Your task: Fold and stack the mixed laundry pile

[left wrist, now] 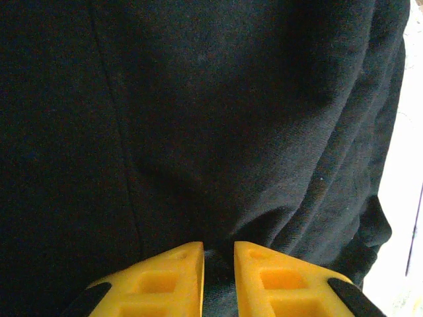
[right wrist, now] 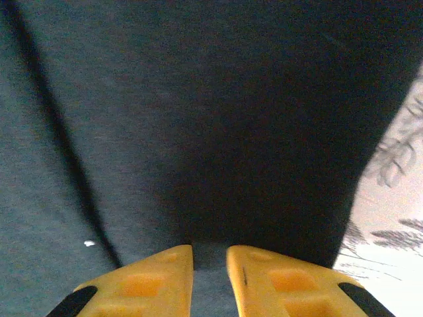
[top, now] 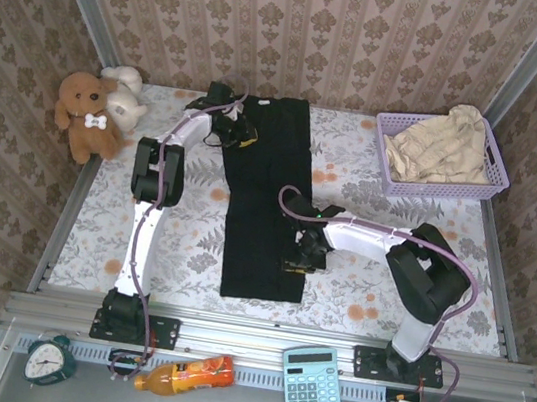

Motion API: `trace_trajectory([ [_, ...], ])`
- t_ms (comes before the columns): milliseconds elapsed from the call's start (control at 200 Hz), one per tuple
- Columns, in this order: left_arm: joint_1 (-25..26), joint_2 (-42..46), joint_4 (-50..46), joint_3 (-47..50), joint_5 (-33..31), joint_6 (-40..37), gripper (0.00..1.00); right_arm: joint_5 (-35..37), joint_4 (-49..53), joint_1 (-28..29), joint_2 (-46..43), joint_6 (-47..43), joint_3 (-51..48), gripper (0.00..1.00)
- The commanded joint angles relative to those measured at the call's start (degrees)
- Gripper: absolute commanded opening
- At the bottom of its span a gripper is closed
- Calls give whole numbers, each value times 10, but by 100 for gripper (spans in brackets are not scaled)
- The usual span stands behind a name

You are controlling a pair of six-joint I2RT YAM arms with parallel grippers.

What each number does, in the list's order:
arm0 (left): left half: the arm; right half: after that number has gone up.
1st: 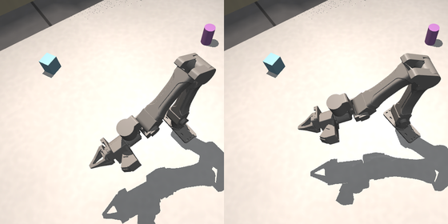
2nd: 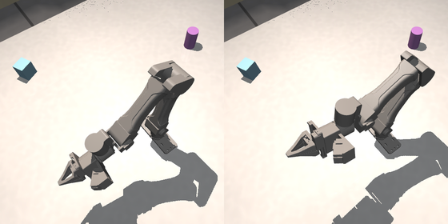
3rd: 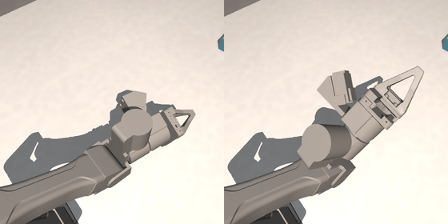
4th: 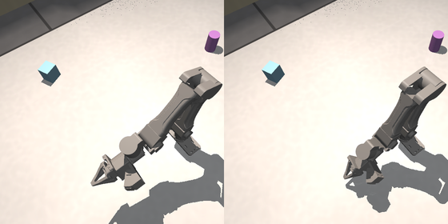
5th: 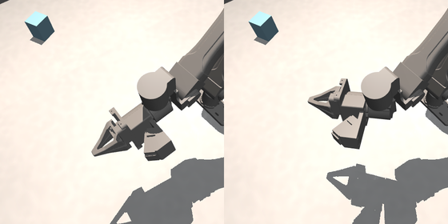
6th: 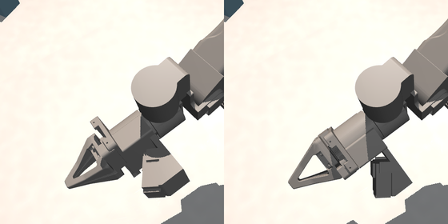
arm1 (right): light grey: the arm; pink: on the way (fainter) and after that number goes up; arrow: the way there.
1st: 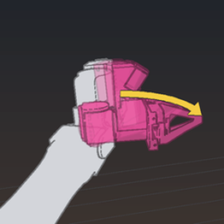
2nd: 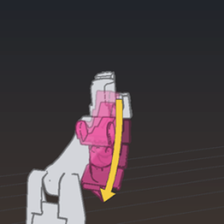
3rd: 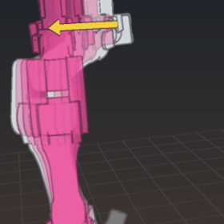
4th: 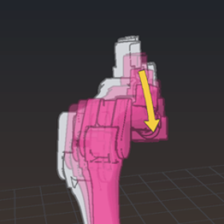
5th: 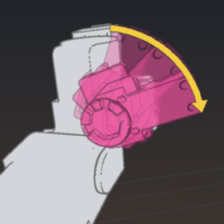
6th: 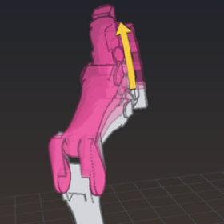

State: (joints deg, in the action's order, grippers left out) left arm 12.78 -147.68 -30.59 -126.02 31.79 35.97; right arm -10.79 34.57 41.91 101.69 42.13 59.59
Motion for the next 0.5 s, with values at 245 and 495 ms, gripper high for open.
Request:
trace_trajectory([
  [245,-14,8,-33,74,-20,-29,21,105,89,-97,-69,-69,-89,27],
  [495,-13,7,-26,83,-17,-24,22,104,162,26,-159,-59,20,33],
])
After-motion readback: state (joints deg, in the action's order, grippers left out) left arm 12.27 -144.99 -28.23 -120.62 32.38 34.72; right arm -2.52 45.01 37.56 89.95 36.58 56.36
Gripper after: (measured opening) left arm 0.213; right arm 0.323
